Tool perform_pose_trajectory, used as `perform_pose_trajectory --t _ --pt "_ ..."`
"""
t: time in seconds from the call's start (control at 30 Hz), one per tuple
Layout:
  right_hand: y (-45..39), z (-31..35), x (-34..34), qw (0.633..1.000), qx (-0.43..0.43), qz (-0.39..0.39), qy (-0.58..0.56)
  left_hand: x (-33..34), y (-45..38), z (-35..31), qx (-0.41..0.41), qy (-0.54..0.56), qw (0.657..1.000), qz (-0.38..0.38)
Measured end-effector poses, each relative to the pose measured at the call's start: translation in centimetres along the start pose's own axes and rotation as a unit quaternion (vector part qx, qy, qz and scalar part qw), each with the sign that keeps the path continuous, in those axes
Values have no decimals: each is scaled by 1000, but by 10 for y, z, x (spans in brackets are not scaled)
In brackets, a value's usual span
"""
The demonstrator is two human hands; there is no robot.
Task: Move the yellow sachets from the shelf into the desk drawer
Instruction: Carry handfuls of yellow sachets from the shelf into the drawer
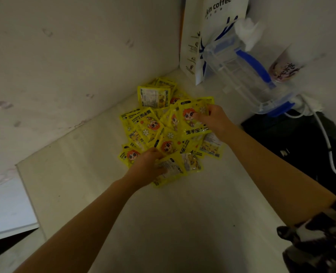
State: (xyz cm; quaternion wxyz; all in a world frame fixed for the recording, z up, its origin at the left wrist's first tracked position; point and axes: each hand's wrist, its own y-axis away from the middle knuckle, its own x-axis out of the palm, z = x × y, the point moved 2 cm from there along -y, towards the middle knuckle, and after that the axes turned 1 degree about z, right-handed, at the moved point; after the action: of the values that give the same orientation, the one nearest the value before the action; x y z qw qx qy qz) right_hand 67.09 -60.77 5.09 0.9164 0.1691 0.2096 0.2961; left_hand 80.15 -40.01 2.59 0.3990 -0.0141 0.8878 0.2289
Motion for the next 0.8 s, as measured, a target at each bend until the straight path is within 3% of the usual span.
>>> perform_pose_trajectory --t 0.17,0.3,0.43,0.63,0.8 --pt "15 10 -12 998 -26 -45 -36 -4 17 15 -86 145 983 -66" --pt "35 12 -19 996 -38 -71 -46 -3 41 18 -130 324 929 -126" --pt "65 -4 -16 995 -24 -85 -50 8 63 22 -167 427 877 -144" --pt "125 -46 1 988 31 -111 -100 25 91 31 -172 497 842 -124" --pt "181 -79 27 979 66 -134 -139 41 111 43 -172 512 837 -86"
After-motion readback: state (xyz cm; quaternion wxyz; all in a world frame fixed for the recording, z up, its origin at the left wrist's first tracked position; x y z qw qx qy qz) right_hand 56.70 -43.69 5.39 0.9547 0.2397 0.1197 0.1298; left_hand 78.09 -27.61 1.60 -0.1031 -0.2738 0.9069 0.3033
